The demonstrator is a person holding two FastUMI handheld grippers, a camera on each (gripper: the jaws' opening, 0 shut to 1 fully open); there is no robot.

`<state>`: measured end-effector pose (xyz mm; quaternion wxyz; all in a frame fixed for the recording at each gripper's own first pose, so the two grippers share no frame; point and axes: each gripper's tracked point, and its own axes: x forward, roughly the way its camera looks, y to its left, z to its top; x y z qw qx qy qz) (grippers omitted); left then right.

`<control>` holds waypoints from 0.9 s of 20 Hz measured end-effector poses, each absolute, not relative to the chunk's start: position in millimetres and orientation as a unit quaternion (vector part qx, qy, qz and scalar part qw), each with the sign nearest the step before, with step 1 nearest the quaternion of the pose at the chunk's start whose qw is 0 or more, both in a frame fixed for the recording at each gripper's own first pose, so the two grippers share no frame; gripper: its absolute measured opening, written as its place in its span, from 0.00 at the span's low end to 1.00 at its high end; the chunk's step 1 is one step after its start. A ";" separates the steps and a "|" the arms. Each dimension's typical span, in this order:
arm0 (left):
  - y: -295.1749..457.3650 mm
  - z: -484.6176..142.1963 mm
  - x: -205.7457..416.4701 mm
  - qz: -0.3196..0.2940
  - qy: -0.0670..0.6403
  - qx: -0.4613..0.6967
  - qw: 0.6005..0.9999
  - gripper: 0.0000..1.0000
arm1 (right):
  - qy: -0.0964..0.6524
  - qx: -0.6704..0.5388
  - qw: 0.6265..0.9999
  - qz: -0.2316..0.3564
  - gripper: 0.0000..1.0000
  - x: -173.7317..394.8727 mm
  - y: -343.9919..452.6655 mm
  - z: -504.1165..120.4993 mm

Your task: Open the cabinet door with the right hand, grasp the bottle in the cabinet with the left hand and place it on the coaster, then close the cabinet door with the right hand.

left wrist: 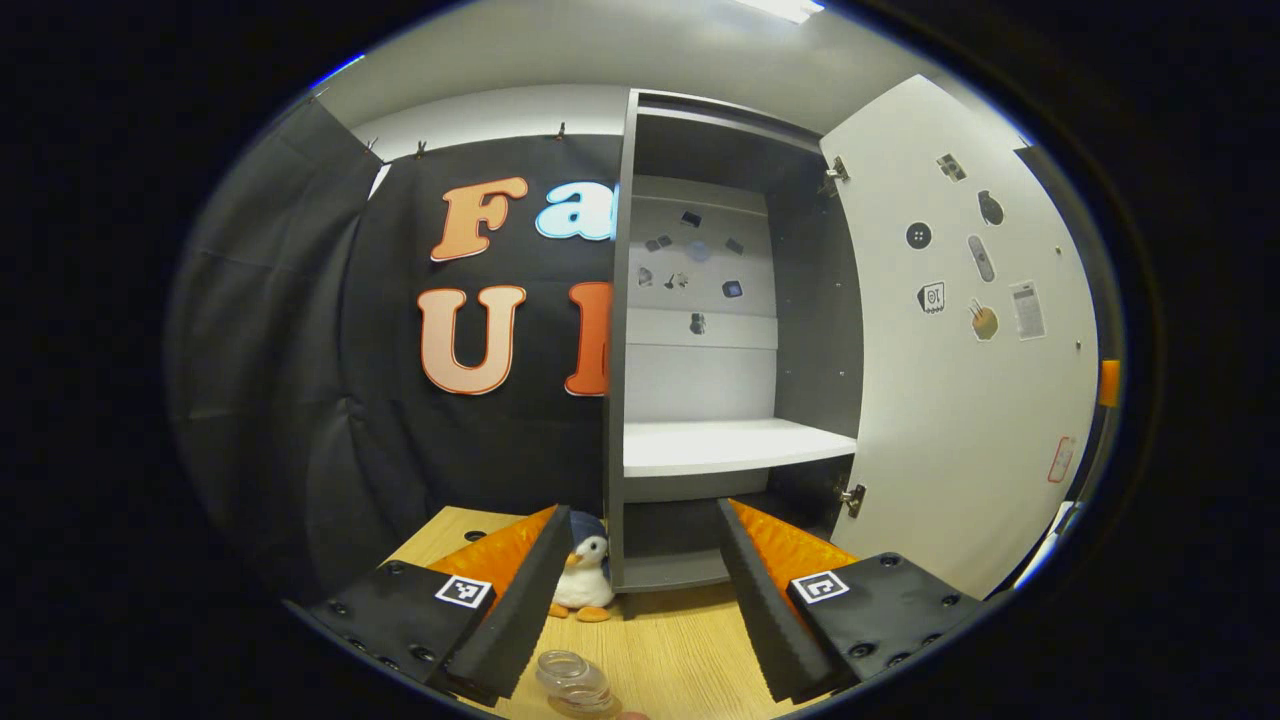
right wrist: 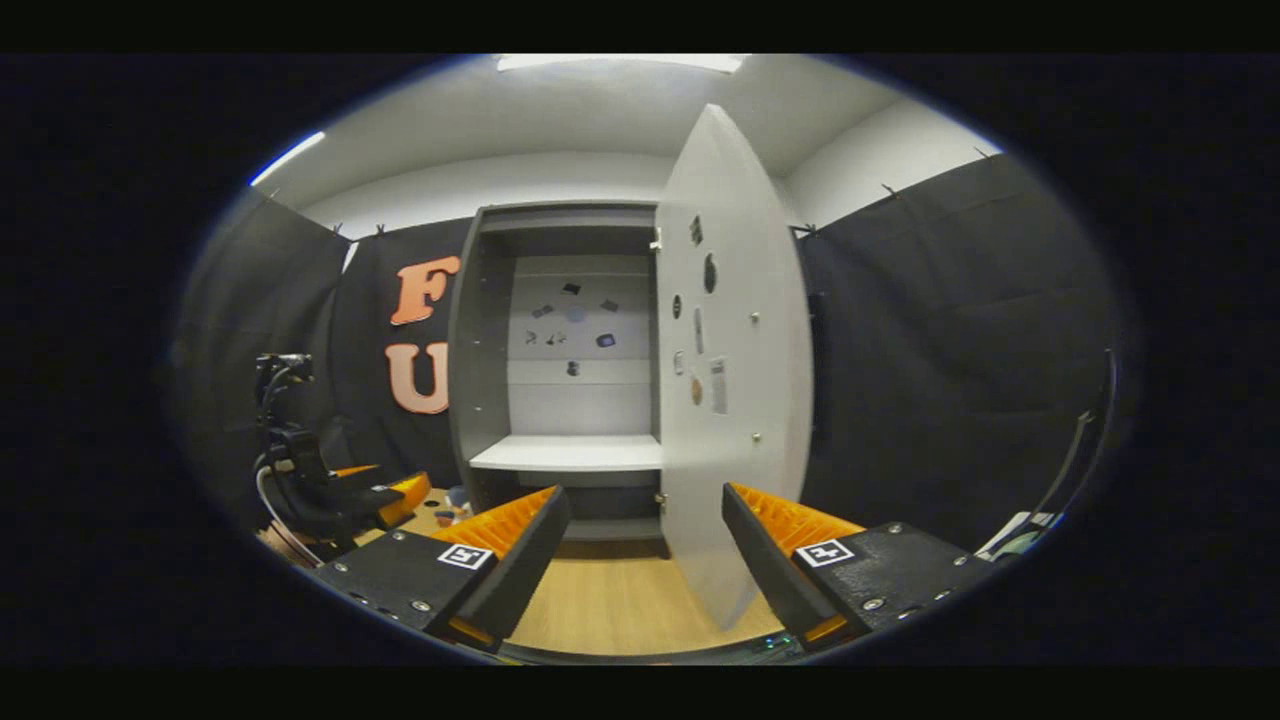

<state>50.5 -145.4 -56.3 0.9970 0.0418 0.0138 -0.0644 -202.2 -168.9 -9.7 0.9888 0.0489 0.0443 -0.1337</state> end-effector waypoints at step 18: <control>-129.7 -22.0 40.4 -0.034 0.005 0.036 0.999 0.93 | 0.061 0.003 0.985 -0.162 0.89 -198.3 -243.4 -10.6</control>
